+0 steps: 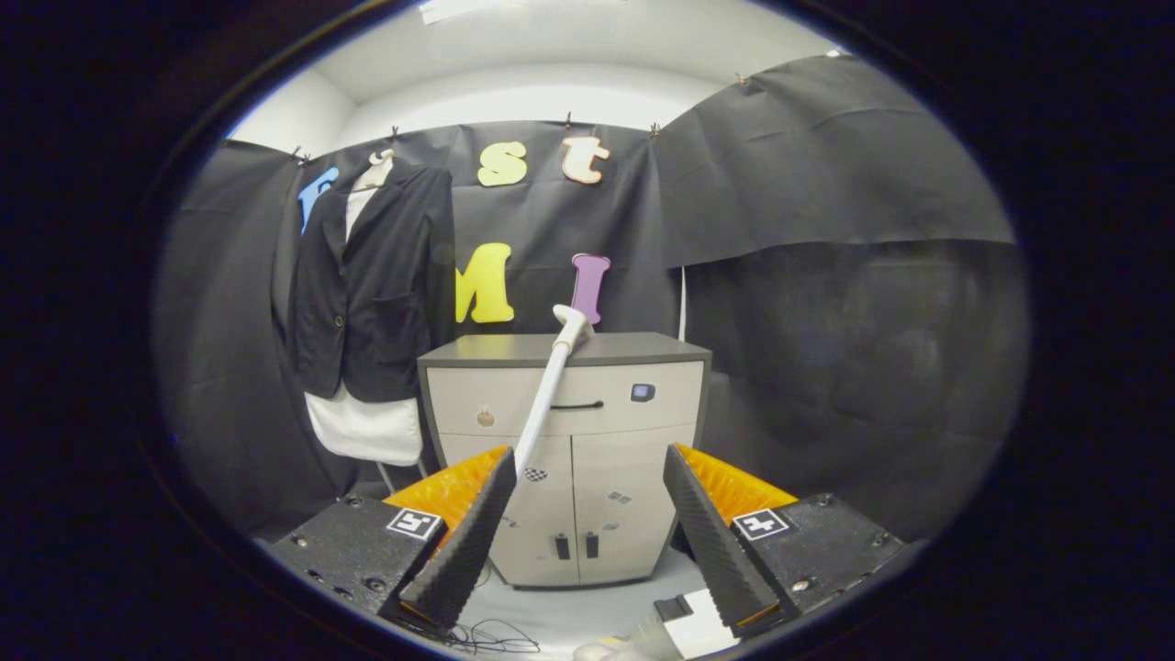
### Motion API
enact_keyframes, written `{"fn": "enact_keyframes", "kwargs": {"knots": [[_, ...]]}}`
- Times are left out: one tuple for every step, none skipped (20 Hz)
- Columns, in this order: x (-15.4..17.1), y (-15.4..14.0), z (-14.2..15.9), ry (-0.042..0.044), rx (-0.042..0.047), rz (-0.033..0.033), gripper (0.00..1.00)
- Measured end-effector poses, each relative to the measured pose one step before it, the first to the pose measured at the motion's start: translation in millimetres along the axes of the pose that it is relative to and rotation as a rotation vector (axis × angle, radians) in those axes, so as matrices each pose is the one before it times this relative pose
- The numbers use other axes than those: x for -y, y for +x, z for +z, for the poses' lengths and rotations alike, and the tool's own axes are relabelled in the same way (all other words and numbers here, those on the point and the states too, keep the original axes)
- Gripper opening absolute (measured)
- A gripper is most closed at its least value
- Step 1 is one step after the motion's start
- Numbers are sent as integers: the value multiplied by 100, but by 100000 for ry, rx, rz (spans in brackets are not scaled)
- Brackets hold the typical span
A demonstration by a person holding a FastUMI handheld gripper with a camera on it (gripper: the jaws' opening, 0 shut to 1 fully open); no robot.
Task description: Iron the clothes twice with a garment steamer, once on the left side and once on the right side.
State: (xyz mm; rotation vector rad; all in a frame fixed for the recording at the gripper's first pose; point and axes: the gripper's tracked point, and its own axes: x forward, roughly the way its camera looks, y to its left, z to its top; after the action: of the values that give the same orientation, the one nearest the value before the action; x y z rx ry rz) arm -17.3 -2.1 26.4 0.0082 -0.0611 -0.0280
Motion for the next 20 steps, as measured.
{"fn": "enact_keyframes", "kwargs": {"knots": [[-14,131,824,-190,1002,-265,100],[149,432,769,-134,689,-310,100],[60,403,822,-117,759,-15,100],[21,389,939,-399,791,-132,100],[68,538,1080,-446,1092,-424,100],[225,755,1059,-259,795,-560,100],[65,882,984,292,342,-58,100],[95,796,1023,901,429,-344,100],[257,1069,1278,555,1055,-688,100],[336,1184,1536,106,2720,-591,100],[167,1303,1437,-136,2420,-249,100],[312,1488,1047,113,1293,-453,100],[126,1676,986,926,1192,238,100],[44,1580,1118,1717,1079,486,100],[50,1881,770,1881,225,371,100],[185,1752,522,1027,-468,173,100],[-4,1986,497,546,-306,336,100],[5,1890,481,592,-459,381,100],[-170,1902,365,714,-994,423,100],[-237,1771,202,698,-1551,990,100]]}}
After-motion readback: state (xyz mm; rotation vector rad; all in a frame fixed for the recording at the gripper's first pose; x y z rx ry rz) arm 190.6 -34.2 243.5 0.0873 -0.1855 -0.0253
